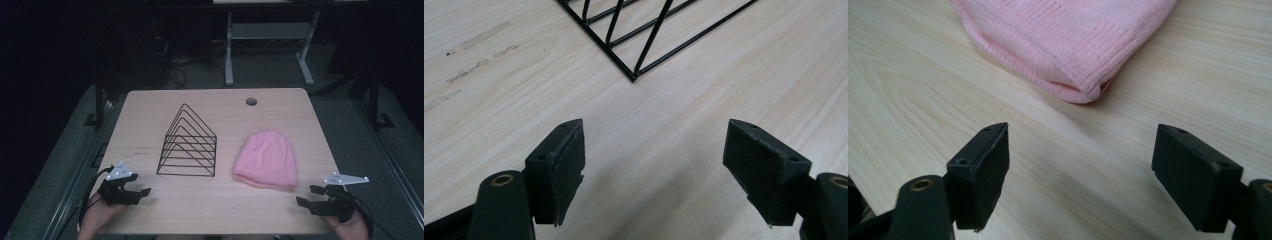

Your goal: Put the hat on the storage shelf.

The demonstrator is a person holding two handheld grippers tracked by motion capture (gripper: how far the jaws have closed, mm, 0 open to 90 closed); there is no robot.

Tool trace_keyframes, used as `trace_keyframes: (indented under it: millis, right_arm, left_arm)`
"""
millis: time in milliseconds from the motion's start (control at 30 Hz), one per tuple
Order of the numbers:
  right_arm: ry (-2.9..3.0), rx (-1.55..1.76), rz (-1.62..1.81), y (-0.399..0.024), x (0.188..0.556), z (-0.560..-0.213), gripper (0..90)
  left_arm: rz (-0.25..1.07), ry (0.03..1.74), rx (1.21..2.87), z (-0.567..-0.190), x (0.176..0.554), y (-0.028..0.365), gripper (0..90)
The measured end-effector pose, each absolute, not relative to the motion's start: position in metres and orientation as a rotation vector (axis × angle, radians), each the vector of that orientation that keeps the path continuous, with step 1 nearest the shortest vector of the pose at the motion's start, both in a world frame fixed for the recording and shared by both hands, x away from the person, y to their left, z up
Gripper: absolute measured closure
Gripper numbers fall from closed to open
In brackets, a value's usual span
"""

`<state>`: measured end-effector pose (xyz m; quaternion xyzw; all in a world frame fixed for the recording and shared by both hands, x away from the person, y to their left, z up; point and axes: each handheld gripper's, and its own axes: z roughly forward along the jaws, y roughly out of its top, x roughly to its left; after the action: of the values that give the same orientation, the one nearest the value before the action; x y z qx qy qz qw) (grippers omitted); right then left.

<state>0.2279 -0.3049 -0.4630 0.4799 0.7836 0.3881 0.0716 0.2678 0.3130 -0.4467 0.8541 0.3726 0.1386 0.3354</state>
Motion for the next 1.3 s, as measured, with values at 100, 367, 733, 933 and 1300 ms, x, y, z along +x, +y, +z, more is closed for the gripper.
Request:
trace_keyframes:
  millis: [100, 367, 733, 933, 1300]
  right_arm:
    - [2.356, 1.437, 1.167, -0.305, 0.228, -0.463, 22.4]
    - [2.354, 1.421, 1.179, -0.303, 0.233, -0.456, 21.6]
    - [2.478, 1.347, 1.161, -0.290, 0.268, -0.428, 21.1]
    - [2.542, 1.308, 1.093, -0.274, 0.292, -0.414, 21.3]
    - [2.617, 1.269, 1.020, -0.262, 0.333, -0.398, 21.3]
  left_arm:
    - [0.356, 0.980, 2.232, -0.448, 0.269, 0.314, 24.9]
    - [0.347, 0.995, 2.222, -0.449, 0.267, 0.317, 24.8]
    - [0.349, 1.007, 2.202, -0.448, 0.267, 0.320, 24.6]
    - [0.364, 0.999, 2.196, -0.447, 0.265, 0.320, 24.6]
    - [0.375, 0.981, 2.185, -0.444, 0.265, 0.318, 24.5]
